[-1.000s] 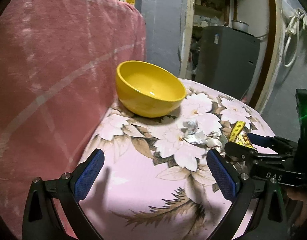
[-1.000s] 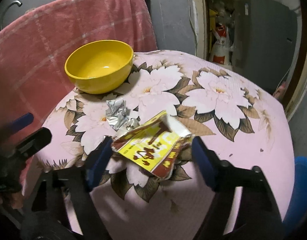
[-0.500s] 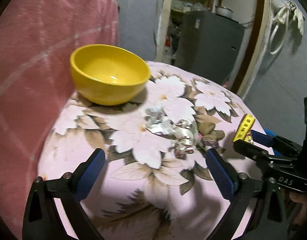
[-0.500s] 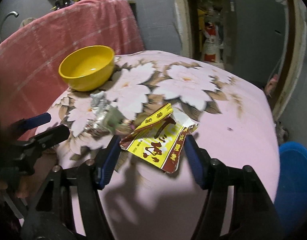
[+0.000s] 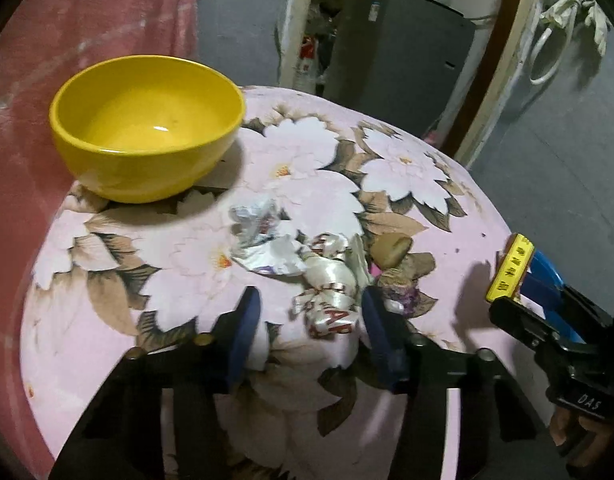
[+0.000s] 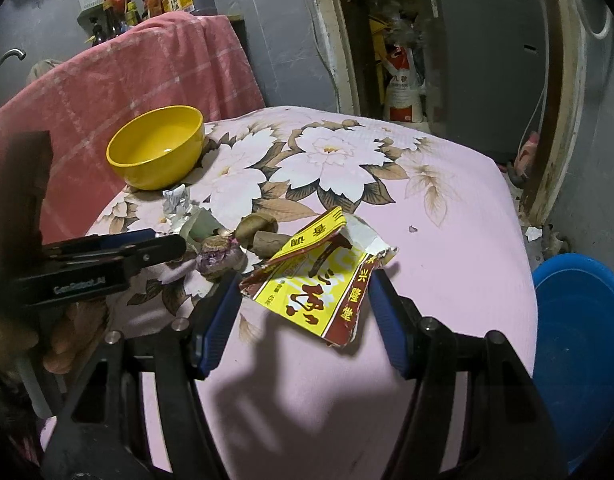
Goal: Collect trash
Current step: 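Grasp the white-red wrapper with left gripper while right gripper grasps yellow packet, then carry both items over the blue bucket and open both grippers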
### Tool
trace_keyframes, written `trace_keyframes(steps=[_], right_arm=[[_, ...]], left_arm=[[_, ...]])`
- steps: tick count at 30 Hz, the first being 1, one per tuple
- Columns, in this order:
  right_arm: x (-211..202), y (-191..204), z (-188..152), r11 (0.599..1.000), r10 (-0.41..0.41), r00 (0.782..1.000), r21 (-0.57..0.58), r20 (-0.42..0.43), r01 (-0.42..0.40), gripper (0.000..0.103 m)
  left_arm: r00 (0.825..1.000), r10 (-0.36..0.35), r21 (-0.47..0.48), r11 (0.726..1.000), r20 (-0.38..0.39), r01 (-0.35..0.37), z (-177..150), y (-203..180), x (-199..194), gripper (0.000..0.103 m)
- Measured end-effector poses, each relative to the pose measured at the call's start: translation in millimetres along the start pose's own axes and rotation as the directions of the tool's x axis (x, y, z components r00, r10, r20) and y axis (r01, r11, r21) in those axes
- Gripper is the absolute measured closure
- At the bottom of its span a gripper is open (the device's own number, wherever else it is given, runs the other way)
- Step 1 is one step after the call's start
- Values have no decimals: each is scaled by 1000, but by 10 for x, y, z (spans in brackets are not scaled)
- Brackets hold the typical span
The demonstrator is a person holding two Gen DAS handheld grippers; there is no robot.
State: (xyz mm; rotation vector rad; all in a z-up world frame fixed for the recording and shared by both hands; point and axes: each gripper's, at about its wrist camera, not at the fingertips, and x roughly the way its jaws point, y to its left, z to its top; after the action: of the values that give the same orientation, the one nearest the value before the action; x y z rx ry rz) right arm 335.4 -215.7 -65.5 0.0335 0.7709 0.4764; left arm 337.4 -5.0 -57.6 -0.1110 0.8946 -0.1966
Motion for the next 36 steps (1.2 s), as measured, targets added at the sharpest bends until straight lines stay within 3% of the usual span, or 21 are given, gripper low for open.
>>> trace_keyframes(steps=[2,4,14,20,24,28,36], right_arm=[[5,-7,-8,1000,3,1000,2,0,-3,34],[-1,-16,-11,1000,5,1000,5,1,-5,34],[-210,76,-94,1000,-2,998,-13,60,3,34],[-531,149,-141,999,-7,986,-31,166,13,34],[-865,187,-134,998,-32,960,-43,278,45,34],[-1199,156,-69,995,-64,927,-44,370,86,34],[-1908,33,51,982,-144,841,-27,522,185,34]], left_arm=[[1000,-9,12,1000,-13,9,-1,-28,22,78],[1000,-11,26,1000,-18,11,-13,-64,29,84],[999,-26,-5,1000,32,26,-190,-161,-228,86],[983,-51,-3,999,176,52,-290,-326,-614,87],[953,-83,16,996,291,82,-282,-506,-880,86],[908,-129,58,992,399,116,-225,-752,-1142,86],[787,-217,190,973,578,128,-104,-1367,-1588,86]])
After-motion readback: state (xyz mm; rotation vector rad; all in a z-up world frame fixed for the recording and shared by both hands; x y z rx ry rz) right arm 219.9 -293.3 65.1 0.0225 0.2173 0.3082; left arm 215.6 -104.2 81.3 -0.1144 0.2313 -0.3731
